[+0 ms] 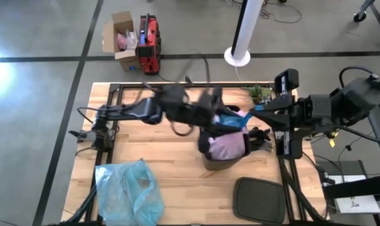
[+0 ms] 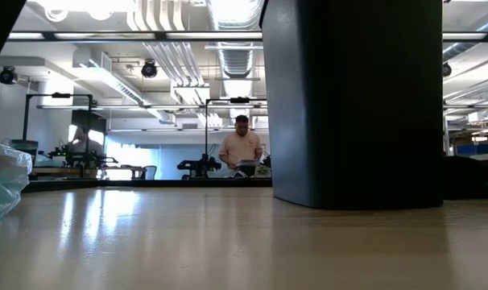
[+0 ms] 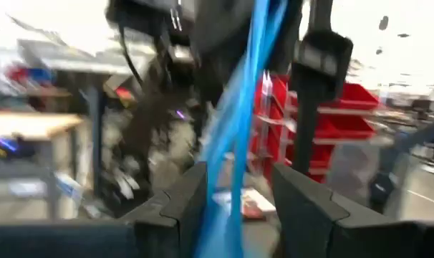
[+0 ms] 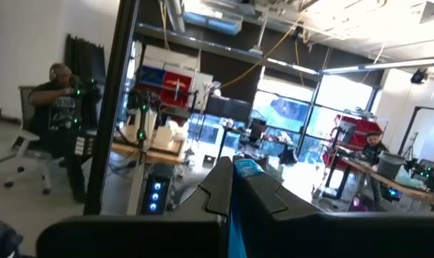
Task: Place trash/remove bag and relplace
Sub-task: Remove the trash bag from the trash bin
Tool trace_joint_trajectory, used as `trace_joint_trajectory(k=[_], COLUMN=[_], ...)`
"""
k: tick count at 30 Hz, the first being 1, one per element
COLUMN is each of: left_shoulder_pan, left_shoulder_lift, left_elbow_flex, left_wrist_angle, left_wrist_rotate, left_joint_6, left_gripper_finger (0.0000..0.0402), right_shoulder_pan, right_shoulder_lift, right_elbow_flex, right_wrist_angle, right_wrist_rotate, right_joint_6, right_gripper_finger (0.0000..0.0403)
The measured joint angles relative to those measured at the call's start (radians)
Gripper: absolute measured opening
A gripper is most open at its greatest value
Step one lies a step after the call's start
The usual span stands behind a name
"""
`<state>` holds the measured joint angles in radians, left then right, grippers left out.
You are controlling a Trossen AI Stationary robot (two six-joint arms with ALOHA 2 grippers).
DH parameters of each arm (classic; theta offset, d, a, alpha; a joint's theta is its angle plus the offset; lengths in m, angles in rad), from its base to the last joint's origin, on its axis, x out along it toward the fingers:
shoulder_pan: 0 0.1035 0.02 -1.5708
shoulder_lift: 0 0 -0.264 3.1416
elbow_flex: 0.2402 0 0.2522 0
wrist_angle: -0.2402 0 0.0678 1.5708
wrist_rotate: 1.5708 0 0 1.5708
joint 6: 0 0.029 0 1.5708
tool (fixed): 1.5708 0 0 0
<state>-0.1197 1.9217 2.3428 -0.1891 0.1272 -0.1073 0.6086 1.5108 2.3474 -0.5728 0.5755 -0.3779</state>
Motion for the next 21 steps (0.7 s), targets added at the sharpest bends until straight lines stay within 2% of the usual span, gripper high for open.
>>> trace_joint_trajectory(k=[3, 9, 13, 16, 21], left_shoulder_pan=[0.007, 0.021, 0.018, 0.015, -0.003], left_shoulder_lift=[-0.013, 0.013, 0.005, -0.023, -0.151], left_elbow_flex=[0.001, -0.006, -0.002, 0.000, 0.008], left_wrist_angle=[-0.019, -0.038, 0.083, 0.155, 0.221], left_wrist_rotate=[-0.061, -0.081, -0.085, -0.091, -0.091], left_joint_6=[0.042, 0.047, 0.067, 0.146, 0.243], left_gripper_finger=[0.0141, 0.0135, 0.0135, 0.0144, 0.0162], right_shoulder_pan=[0.000, 0.000, 0.000, -0.007, -0.052], right_shoulder_lift=[0.005, 0.008, 0.008, 0.011, 0.014], right_elbow_flex=[0.000, 0.000, 0.000, 0.000, 0.000], right_wrist_angle=[0.015, 0.136, 0.282, 0.433, 0.703], right_wrist_rotate=[-0.001, -0.027, -0.034, -0.034, -0.035], right_joint_6=[-0.023, -0.115, -0.239, -0.352, -0.519], right_gripper_finger=[0.0000, 0.0000, 0.0000, 0.0000, 0.0000])
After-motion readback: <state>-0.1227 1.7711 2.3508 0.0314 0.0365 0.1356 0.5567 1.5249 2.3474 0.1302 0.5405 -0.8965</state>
